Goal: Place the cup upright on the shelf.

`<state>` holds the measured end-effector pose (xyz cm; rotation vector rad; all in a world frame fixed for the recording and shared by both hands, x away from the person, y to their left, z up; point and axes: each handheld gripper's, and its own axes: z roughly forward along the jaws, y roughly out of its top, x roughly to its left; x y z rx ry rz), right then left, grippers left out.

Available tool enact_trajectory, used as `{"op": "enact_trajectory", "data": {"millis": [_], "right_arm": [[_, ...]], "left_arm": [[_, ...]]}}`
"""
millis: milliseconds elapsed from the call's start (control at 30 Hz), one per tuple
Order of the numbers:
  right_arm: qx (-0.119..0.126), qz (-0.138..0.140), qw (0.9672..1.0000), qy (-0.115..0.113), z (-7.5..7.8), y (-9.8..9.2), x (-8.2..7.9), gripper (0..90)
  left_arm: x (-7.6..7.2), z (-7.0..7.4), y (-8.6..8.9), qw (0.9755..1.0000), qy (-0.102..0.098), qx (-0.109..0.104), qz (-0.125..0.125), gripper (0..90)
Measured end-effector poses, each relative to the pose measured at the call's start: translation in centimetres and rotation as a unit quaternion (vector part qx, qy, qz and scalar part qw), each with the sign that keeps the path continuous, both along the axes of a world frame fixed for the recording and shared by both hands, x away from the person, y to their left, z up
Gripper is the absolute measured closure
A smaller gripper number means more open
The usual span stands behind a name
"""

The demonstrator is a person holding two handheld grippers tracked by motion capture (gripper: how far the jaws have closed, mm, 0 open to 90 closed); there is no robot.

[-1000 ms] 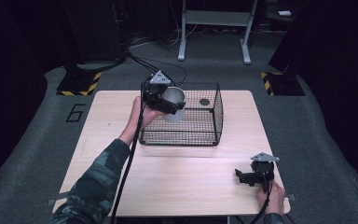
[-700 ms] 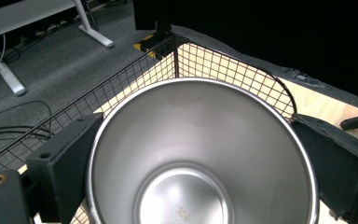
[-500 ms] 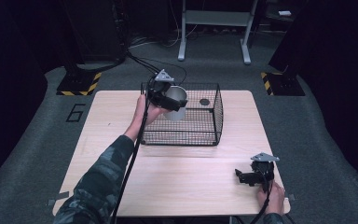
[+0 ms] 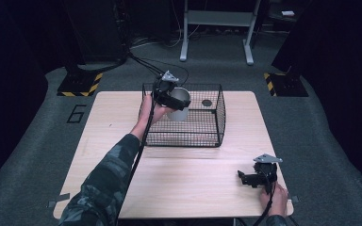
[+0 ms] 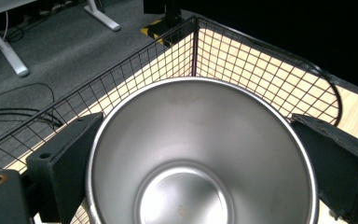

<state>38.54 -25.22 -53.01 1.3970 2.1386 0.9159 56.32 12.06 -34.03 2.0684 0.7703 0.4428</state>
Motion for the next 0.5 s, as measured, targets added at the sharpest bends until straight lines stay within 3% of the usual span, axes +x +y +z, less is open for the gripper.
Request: {"op": "enact_trajectory", "data": {"millis": [500], "right_arm": [[-0.002,0.002,1.0,0.0,0.0,0.0,0.0,0.0]], "left_arm": [[1.7,-2.9,-1.1,0.9993,0.036,0.004,0.008,6.4]]}}
